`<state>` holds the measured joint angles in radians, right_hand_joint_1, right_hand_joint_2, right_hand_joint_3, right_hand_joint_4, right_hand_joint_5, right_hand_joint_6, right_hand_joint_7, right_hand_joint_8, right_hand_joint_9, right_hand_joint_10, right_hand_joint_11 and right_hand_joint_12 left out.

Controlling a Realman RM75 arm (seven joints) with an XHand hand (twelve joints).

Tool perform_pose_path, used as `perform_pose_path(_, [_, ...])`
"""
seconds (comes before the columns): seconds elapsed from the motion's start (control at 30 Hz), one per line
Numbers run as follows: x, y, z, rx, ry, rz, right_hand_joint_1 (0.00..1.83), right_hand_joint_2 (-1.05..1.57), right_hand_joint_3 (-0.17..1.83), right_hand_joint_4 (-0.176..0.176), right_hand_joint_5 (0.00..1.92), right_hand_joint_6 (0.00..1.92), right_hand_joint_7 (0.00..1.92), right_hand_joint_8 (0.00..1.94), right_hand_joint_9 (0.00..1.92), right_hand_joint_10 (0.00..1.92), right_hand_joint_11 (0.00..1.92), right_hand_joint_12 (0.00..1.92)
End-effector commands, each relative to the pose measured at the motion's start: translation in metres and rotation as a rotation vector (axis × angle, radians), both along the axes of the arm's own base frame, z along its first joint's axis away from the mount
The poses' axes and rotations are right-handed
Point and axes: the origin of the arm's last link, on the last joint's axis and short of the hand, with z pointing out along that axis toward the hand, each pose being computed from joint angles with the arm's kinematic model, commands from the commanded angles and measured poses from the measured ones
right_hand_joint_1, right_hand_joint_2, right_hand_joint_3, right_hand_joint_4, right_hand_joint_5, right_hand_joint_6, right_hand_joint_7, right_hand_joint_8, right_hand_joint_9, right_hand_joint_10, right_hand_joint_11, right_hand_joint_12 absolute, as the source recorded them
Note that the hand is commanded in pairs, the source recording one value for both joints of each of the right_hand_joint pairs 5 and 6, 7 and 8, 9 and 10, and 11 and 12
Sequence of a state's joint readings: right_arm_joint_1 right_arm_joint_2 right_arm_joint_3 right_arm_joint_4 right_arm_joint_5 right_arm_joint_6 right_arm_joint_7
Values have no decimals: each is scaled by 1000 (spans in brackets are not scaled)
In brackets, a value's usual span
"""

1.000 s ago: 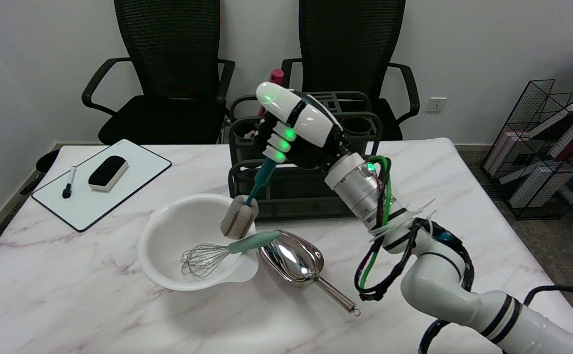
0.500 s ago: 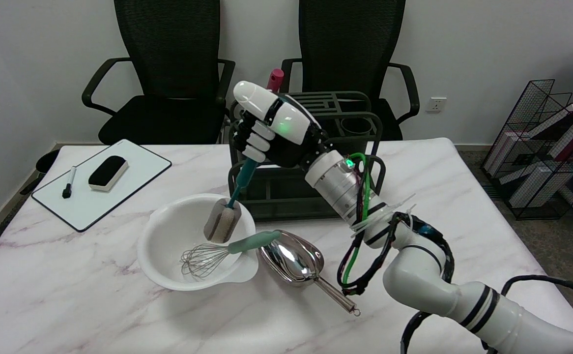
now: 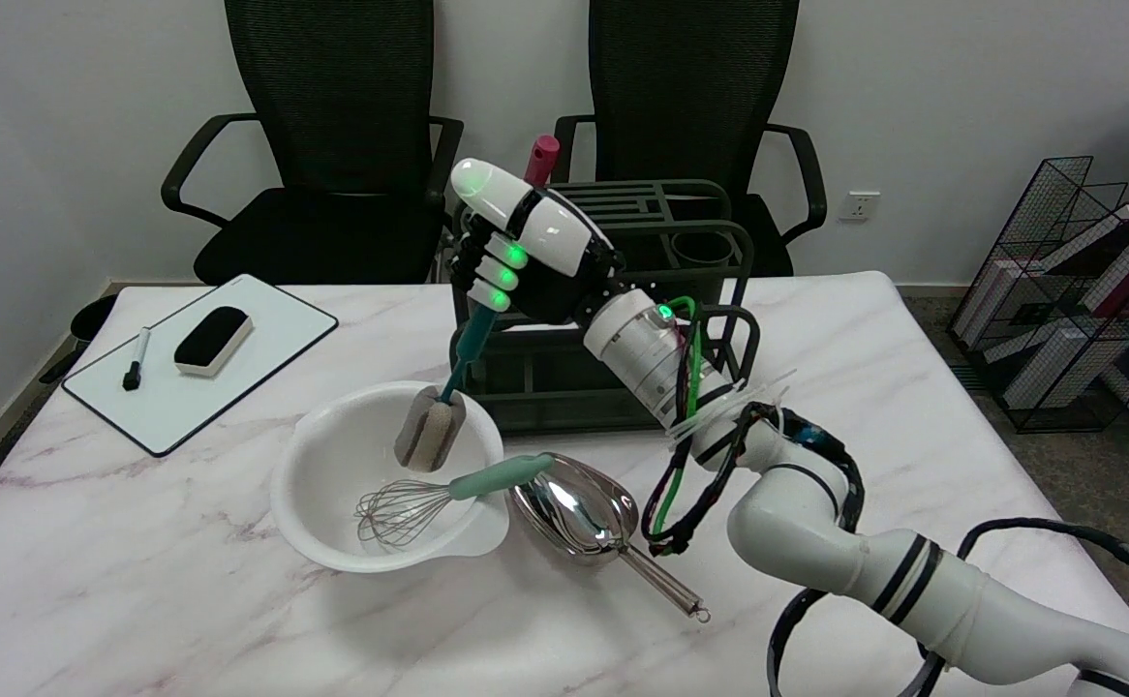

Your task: Place the blue sponge bottle brush into the mixing bowl.

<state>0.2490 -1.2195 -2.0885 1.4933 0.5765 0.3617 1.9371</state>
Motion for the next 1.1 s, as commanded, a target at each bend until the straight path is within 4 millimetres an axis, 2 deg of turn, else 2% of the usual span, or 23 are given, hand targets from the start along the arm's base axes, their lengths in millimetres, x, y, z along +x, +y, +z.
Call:
perform_pose_path(0.03, [-22,-14,0,-1,-30,-45,1112,1571,324,0,1920,1920,1920,1920,1920,1920,1868,1868])
perform_pose_path(0.83, [-49,-23,0,-47,4,-57,1133,1528,352,0,1920,1920,1920,1920,1920,1920,1847,1847])
perform_pose_path(1.1, [-50,-18,2,-51,3,-28,1145,1486,361,0,1920,1920,1920,1920,1910,1910,1765,1765])
